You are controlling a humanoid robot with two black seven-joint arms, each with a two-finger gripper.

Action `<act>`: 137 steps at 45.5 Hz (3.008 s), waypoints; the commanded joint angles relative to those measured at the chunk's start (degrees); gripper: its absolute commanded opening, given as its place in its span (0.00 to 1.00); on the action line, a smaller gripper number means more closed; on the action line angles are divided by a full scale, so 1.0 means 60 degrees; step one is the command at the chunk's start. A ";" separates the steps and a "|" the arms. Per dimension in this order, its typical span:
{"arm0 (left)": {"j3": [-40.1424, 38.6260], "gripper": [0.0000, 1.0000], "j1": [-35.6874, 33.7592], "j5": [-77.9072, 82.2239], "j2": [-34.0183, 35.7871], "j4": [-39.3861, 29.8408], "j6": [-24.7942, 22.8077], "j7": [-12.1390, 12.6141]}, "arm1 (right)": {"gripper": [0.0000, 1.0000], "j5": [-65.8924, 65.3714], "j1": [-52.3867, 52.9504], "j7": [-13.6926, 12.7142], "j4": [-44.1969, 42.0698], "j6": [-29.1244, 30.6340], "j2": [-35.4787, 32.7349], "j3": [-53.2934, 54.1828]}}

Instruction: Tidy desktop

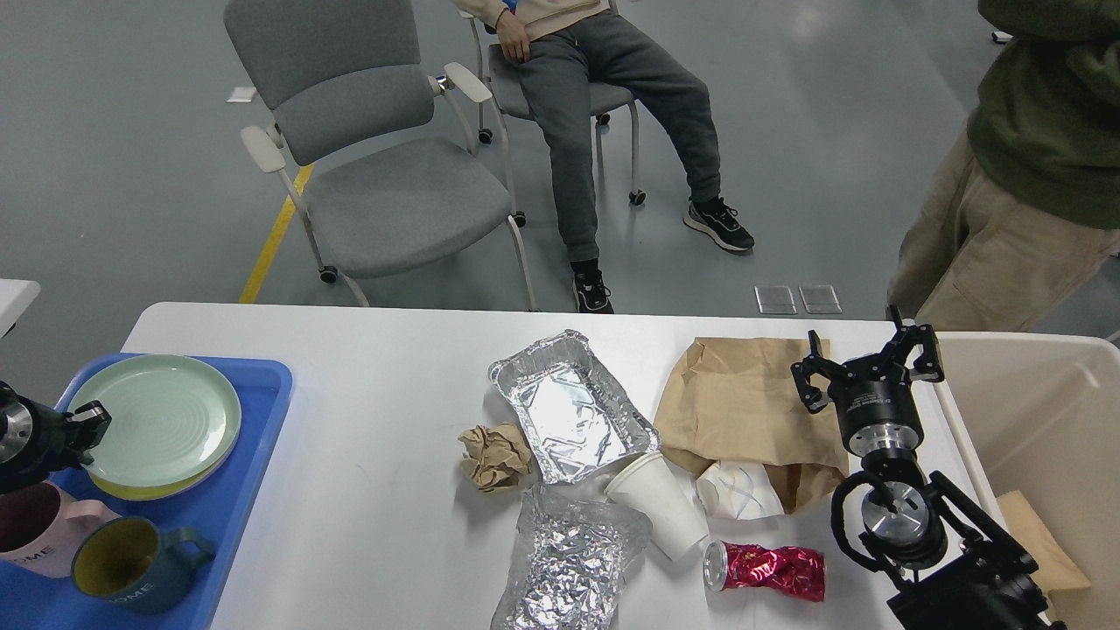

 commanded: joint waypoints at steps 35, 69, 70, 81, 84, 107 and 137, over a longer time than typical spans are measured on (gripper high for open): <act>-0.5105 0.96 -0.1189 -0.0115 0.1215 0.0093 -0.0158 -0.0207 | 1.00 -0.0004 0.0000 0.0000 0.0000 0.0006 0.0000 0.0000; -1.7458 0.96 0.4920 -0.0042 -0.2726 -0.0784 -0.0157 -0.3561 | 1.00 -0.0004 0.0000 0.0000 -0.0014 0.0006 0.0000 0.0000; -1.7574 0.96 0.5110 -0.0057 -0.2740 -0.0974 -0.0157 -0.3532 | 1.00 -0.0004 0.0000 0.0000 -0.0014 0.0006 0.0000 0.0000; -2.0576 0.96 0.7279 0.0513 -0.3311 -0.2748 -0.0245 -0.2726 | 1.00 0.0011 0.0000 0.0000 0.0000 0.0006 0.0000 0.0000; -2.1221 0.96 0.7587 0.0982 -0.3604 -0.2778 -0.0405 -0.2668 | 1.00 -0.0004 0.0000 0.0000 0.0001 -0.0009 0.0000 0.0000; -2.1662 0.96 0.7940 0.1481 -0.4205 -0.2749 -0.0714 -0.2726 | 1.00 -0.0004 0.0000 0.0000 0.0001 0.0006 0.0000 0.0000; -2.2278 0.96 0.8159 0.1291 -0.4235 -0.2690 -0.1007 -0.2741 | 1.00 0.0011 0.0000 0.0000 0.0001 0.0006 0.0000 0.0000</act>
